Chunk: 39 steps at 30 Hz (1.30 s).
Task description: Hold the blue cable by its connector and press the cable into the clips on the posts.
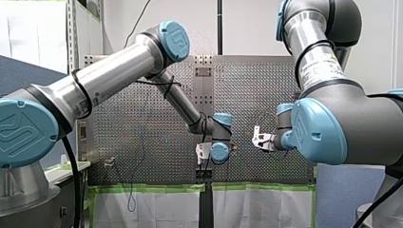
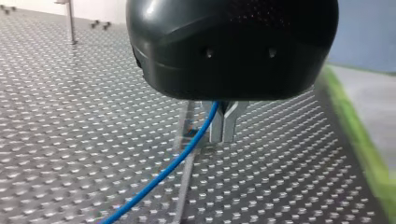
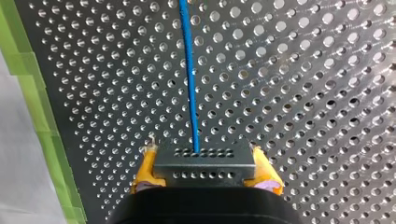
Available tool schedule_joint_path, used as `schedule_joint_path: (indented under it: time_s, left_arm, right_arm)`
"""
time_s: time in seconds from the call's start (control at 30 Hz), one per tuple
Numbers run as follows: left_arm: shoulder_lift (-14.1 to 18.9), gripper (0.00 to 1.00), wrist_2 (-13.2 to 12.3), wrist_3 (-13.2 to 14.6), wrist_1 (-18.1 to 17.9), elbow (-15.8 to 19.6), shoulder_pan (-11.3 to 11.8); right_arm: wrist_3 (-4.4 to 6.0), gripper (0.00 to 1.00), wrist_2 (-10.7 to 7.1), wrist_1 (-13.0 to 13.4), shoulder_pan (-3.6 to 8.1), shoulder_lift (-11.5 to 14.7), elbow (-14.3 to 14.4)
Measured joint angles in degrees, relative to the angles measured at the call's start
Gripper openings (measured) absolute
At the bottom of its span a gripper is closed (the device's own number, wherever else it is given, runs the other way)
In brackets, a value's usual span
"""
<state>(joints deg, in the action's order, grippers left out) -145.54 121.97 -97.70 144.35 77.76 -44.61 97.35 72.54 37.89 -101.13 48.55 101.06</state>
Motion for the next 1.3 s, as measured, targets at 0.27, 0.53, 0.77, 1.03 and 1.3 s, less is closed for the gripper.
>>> schedule_joint_path:
  time_s: [0.27, 0.53, 0.77, 1.03, 1.3]
  left_arm:
    - [-2.40, 0.00, -0.89, 0.15, 1.11, -1.22, 1.10]
    - [-2.50, 0.00, -3.42, 0.22, 1.62, -3.80, 1.45]
    - [-2.50, 0.00, -4.09, 0.22, 3.29, -5.96, 1.56]
    - [-2.50, 0.00, -3.95, 0.15, 4.08, -7.03, 2.50]
    - [-2.51, 0.00, -4.10, 0.28, 4.43, -7.96, 3.65]
  right_arm:
    - [-0.23, 0.00, -0.02, -0.35, 0.06, -2.40, -1.86]
    - [-0.86, 0.00, -0.02, -0.77, 0.08, -4.63, -3.44]
    - [-0.95, 0.00, -0.02, -2.61, 0.07, -4.72, -5.35]
    - [-1.00, 0.00, 0.07, -3.58, 0.08, -4.76, -7.03]
    - [-0.99, 0.00, 1.49, -3.66, 0.09, -4.74, -8.09]
